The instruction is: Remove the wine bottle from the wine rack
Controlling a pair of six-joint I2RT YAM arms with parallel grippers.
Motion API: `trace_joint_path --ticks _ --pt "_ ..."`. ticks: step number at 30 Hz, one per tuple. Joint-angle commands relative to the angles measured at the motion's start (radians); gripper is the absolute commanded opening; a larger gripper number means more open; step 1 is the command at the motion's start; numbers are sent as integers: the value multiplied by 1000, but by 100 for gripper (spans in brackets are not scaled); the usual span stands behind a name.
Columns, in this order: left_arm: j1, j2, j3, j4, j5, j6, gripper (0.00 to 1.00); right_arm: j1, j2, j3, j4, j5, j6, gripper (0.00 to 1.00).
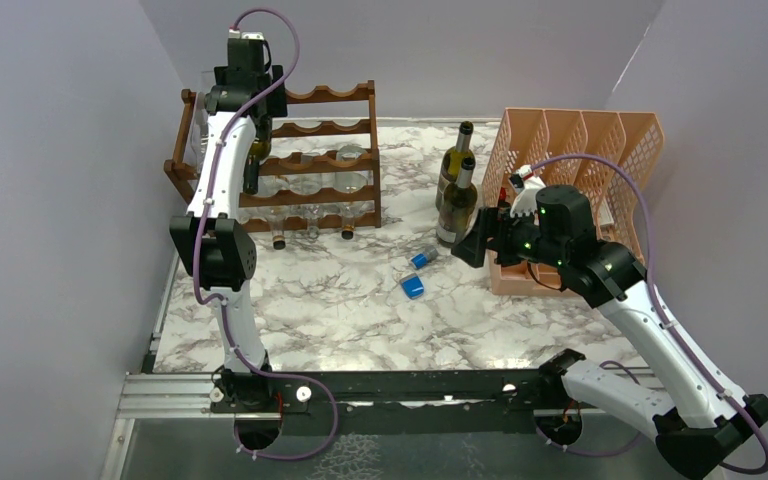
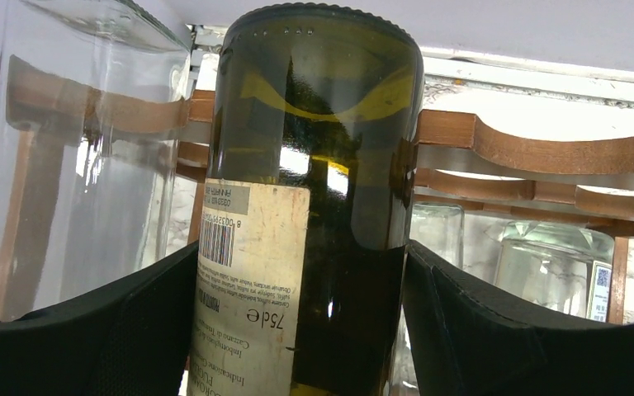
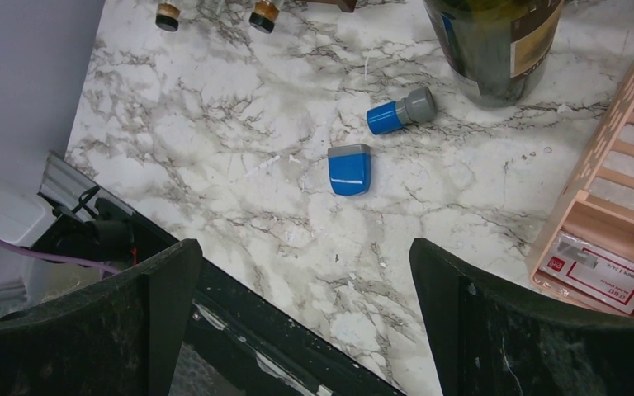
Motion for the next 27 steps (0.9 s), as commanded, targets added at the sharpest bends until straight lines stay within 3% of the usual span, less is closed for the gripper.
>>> trace_joint_path --ticks 1,19,27 --pt "-5 -8 27 2 66 -18 71 -8 3 -11 26 -25 2 100" --pt "-4 -94 81 -6 88 -55 33 -8 17 2 54 -3 -62 100" --pt "-4 -112 87 -12 100 -69 21 -7 8 -8 54 11 -75 100"
